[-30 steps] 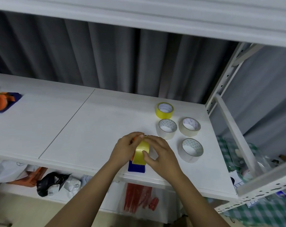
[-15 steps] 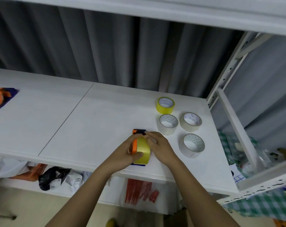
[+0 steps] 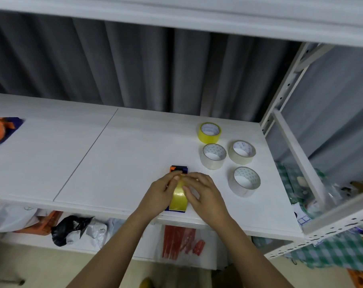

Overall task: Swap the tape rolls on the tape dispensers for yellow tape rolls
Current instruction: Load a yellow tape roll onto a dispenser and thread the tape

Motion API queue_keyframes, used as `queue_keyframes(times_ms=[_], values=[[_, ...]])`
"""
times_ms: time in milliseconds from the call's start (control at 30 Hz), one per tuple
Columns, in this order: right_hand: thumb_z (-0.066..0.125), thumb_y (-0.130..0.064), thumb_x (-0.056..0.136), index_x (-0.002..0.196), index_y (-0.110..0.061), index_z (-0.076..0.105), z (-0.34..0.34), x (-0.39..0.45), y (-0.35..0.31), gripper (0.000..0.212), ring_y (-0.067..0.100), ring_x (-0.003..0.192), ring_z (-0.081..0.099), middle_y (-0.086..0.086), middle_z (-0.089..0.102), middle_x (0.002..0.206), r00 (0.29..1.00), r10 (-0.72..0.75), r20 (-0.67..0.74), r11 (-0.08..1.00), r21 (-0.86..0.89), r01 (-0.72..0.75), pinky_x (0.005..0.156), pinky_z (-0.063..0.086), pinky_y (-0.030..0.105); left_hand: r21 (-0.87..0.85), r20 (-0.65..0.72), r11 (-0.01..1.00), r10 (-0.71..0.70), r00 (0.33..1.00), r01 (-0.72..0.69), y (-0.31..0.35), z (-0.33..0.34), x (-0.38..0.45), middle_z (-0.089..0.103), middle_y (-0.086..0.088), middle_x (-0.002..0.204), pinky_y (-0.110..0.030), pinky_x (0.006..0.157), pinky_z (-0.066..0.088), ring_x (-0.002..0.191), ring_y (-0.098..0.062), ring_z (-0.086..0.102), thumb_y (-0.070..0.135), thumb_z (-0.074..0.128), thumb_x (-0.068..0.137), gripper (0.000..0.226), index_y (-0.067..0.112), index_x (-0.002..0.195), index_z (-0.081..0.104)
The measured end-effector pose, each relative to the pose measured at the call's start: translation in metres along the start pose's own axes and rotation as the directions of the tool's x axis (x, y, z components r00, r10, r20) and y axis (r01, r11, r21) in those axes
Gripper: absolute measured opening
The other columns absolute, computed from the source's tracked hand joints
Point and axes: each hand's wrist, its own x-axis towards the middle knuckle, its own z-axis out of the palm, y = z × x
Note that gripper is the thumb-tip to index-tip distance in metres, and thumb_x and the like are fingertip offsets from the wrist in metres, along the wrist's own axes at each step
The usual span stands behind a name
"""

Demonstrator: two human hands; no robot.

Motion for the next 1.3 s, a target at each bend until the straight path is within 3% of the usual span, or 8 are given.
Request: queue_keyframes(times_ms=[133,333,533,700,900,967,1100,1300], values=[[0.063,-0.027,0.086,0.133,-0.029,0.051,0.002,-0.006,0.003,0.049,0.003,0.125,0.04,-0.018,0.046,0.134,0.995,0.062,0.079,0.989,0.126,-0.072,0.103,0.025,0.006,0.017,-0.063,1.0,-0.001,0.998,0.002,-0.002,-0.001,0.005,0.062,0.02,0.101,0.0,0.075,0.038,0.092,0.008,0.057,0.034,0.039,0.1,0.027,0.033,0.117,0.06],[0.057,-0.035,0.07,0.137,-0.029,0.042,0.006,-0.005,-0.005,0.069,0.003,0.129,0.038,-0.013,0.043,0.139,0.964,0.195,0.182,0.931,0.275,-0.24,0.109,0.034,0.029,-0.083,-0.045,0.997,-0.011,0.999,0.007,0.006,-0.01,0.01,0.063,0.021,0.101,-0.006,0.078,0.041,0.095,0.006,0.057,0.034,0.043,0.098,0.018,0.041,0.1,0.06],[0.053,-0.018,0.077,0.142,-0.025,0.038,0.019,-0.015,-0.021,0.068,0.006,0.133,0.039,-0.008,0.043,0.144,0.942,0.301,0.15,0.86,0.384,-0.336,0.112,0.034,0.038,-0.231,0.149,0.969,-0.054,0.987,0.088,0.003,-0.028,0.0,0.06,0.003,0.107,-0.028,0.085,0.05,0.095,-0.008,0.06,0.025,0.041,0.1,0.024,0.036,0.119,0.05],[0.053,-0.003,0.091,0.145,-0.019,0.034,0.025,-0.01,-0.025,0.059,0.008,0.132,0.04,-0.004,0.043,0.144,0.94,0.315,0.132,0.819,0.462,-0.339,0.111,0.035,0.033,-0.233,0.308,0.966,-0.034,0.951,0.11,-0.004,-0.044,-0.002,0.054,0.009,0.115,-0.01,0.076,0.049,0.101,0.001,0.056,0.012,0.059,0.091,0.064,0.035,0.142,0.028],[0.05,-0.027,0.096,0.14,-0.04,0.034,0.029,-0.002,-0.027,0.049,-0.008,0.126,0.04,-0.015,0.039,0.143,0.891,0.416,0.18,0.744,0.496,-0.448,0.092,0.037,0.002,-0.173,0.223,0.983,-0.023,0.974,0.063,-0.004,-0.048,-0.007,0.053,0.002,0.126,-0.013,0.084,0.043,0.112,-0.006,0.051,0.027,0.05,0.096,0.051,0.034,0.143,0.033],[0.051,-0.038,0.095,0.139,-0.042,0.035,0.032,0.004,-0.03,0.047,-0.012,0.118,0.046,-0.011,0.043,0.141,0.866,0.454,0.208,0.69,0.534,-0.489,0.094,0.041,0.007,-0.174,0.123,0.984,-0.006,0.992,0.027,-0.004,-0.045,-0.007,0.059,-0.001,0.123,-0.02,0.085,0.045,0.107,-0.009,0.056,0.03,0.047,0.097,0.037,0.03,0.134,0.047],[0.049,-0.05,0.091,0.133,-0.037,0.044,0.038,0.012,-0.038,0.045,0.011,0.115,0.058,-0.011,0.06,0.121,0.83,0.504,0.238,0.591,0.606,-0.533,0.103,0.045,0.042,-0.181,-0.045,0.983,-0.002,0.999,-0.006,-0.002,-0.039,-0.004,0.065,0.003,0.103,-0.018,0.075,0.046,0.093,-0.01,0.062,0.029,0.05,0.096,0.018,0.031,0.111,0.06],[0.042,-0.032,0.1,0.124,-0.037,0.053,0.032,0.011,-0.05,0.027,0.01,0.104,0.065,-0.007,0.064,0.118,0.834,0.458,0.307,0.507,0.68,-0.529,0.077,0.056,0.025,-0.193,-0.109,0.981,-0.036,0.993,0.015,0.003,-0.037,0.006,0.068,0.005,0.094,-0.029,0.078,0.05,0.089,-0.014,0.064,0.034,0.056,0.092,0.012,0.031,0.096,0.067]])
